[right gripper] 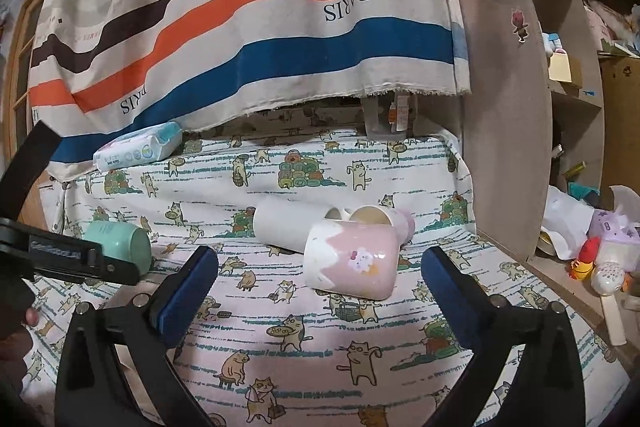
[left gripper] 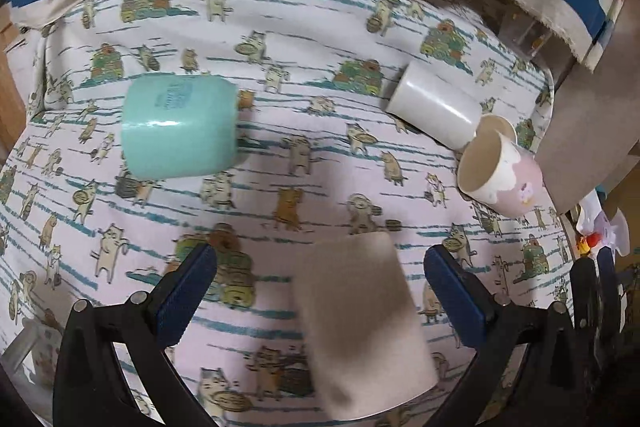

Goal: Flip cup upside down

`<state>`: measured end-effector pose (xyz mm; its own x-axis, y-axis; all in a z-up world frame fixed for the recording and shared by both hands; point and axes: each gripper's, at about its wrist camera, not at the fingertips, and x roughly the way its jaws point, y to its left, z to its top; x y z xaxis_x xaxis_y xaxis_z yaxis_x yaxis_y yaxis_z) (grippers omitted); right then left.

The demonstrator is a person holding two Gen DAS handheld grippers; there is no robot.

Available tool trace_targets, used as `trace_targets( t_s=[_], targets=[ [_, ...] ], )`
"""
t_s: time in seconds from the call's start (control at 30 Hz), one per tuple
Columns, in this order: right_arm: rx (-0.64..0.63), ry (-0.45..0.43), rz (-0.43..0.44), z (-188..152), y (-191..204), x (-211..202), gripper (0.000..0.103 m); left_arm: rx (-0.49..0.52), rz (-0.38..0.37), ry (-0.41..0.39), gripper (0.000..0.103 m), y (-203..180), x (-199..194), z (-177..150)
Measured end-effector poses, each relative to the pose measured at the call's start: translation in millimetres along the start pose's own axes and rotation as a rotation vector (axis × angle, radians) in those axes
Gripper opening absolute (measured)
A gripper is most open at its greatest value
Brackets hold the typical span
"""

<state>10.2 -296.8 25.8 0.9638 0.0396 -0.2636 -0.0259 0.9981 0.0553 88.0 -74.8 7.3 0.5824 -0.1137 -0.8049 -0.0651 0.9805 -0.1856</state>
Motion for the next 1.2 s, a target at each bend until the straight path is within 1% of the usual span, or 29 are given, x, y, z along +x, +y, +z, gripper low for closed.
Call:
trace_targets(
  t_s=[0.07, 0.13, 0.2, 0.23, 0.27, 0.3, 0.33, 0.4, 0.43, 0.47, 0.5, 0.57, 0.67, 0.7, 0.8, 0.83, 1.03, 1.13, 1.2],
  targets=[
    [0.004, -0.003, -0.004, -0.3, -0.9, -0.5, 0.102, 0.008, 0.001, 0.024, 0.103, -7.6, 6.7, 1.8],
    [0.011, -0.001, -0.004, -0.6, -2.4, -0.3, 0.102, 0.009, -0.006, 0.067, 0.103, -14.6, 18.7, 2.4],
    [0.018, 0.004, -0.004, -0.8, -4.0, 0.2, 0.102, 0.011, 0.003, 0.087, 0.102, -19.1, 28.4, 1.6],
    [0.021, 0.005, -0.006, -0.9, -4.8, 0.7, 0.102, 0.013, 0.012, 0.093, 0.102, -20.9, 32.7, 1.0],
    [0.024, 0.007, -0.006, -1.1, -5.5, 0.9, 0.102, 0.012, 0.012, 0.098, 0.098, -21.4, 35.7, 0.2],
    [0.027, 0.008, -0.003, -1.2, -6.0, 0.6, 0.102, 0.005, -0.005, 0.11, 0.096, -21.4, 38.5, -0.7],
    [0.03, 0.008, -0.001, -1.4, -6.5, 0.6, 0.102, -0.003, -0.019, 0.121, 0.095, -20.5, 40.9, -1.5],
    [0.037, 0.006, -0.009, -1.6, -8.2, 0.1, 0.102, -0.018, -0.031, 0.128, 0.093, -18.7, 43.0, -1.7],
    [0.04, 0.006, -0.01, -1.1, -8.6, 0.0, 0.102, -0.023, -0.026, 0.122, 0.09, -17.9, 43.3, -1.4],
    [0.044, 0.006, -0.009, -1.2, -9.4, 0.0, 0.102, -0.026, -0.019, 0.115, 0.083, -17.2, 43.2, -1.1],
    [0.046, 0.007, -0.008, -1.1, -9.8, 0.1, 0.102, -0.026, -0.016, 0.106, 0.072, -16.4, 42.6, -0.7],
    [0.048, 0.018, -0.008, -1.4, -10.0, 1.9, 0.102, -0.012, -0.031, 0.082, 0.067, -17.8, 38.8, -0.7],
    [0.038, 0.054, -0.002, -2.0, -7.7, 8.9, 0.102, -0.025, -0.061, 0.0, 0.066, -18.4, 22.5, -1.4],
    [0.036, 0.055, -0.002, -2.2, -7.0, 8.9, 0.102, -0.021, -0.069, -0.027, 0.066, -19.3, 15.9, -0.7],
    [0.037, 0.039, -0.004, -2.6, -6.9, 6.0, 0.102, 0.017, -0.056, -0.117, 0.065, -25.1, -9.6, 2.5],
    [0.039, 0.04, -0.004, -2.3, -7.1, 6.4, 0.102, 0.026, -0.052, -0.133, 0.065, -25.8, -14.8, 3.6],
    [0.042, 0.047, -0.01, -2.2, -8.3, 8.8, 0.102, 0.083, -0.041, -0.163, 0.065, -32.3, -26.6, 0.6],
    [0.035, 0.048, -0.024, -2.2, -7.3, 9.5, 0.102, 0.12, -0.008, -0.189, 0.065, -39.1, -30.4, -7.3],
    [0.036, 0.045, -0.022, -2.1, -7.3, 9.9, 0.102, 0.136, -0.019, -0.202, 0.065, -42.5, -35.4, -12.8]
  ],
)
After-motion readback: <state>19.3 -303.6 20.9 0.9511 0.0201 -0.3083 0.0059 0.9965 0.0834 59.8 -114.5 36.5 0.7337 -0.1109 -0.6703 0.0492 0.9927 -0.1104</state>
